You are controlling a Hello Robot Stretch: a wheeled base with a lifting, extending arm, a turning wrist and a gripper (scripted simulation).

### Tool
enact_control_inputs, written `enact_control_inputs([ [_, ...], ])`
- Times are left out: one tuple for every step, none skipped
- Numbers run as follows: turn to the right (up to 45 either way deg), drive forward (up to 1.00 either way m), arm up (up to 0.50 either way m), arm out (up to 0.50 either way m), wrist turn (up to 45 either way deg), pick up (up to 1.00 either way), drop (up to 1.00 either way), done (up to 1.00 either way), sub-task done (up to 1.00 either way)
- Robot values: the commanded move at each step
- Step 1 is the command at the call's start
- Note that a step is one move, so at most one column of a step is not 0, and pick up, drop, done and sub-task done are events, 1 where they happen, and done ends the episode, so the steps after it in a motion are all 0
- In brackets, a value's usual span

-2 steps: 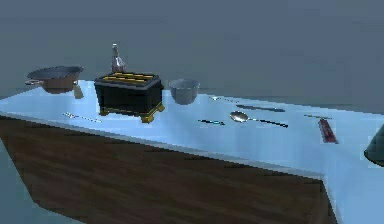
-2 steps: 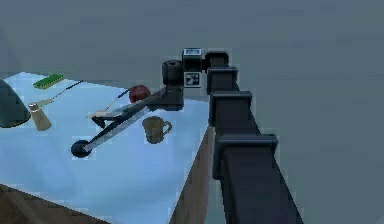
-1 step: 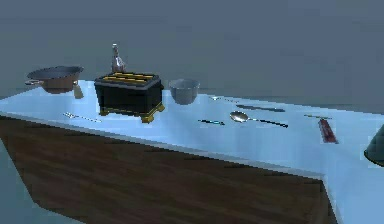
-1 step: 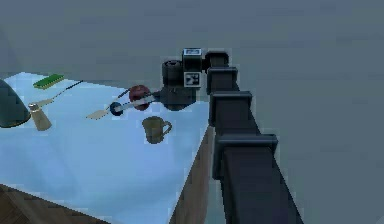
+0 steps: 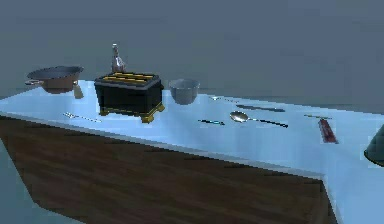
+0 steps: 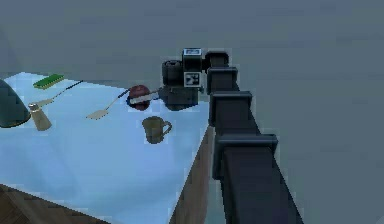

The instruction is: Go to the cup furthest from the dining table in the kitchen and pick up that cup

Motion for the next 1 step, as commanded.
enact_control_inputs([
  [0.0, 0.00, -0.08, 0.00, 0.0, 0.00, 0.00, 0.00, 0.00],
])
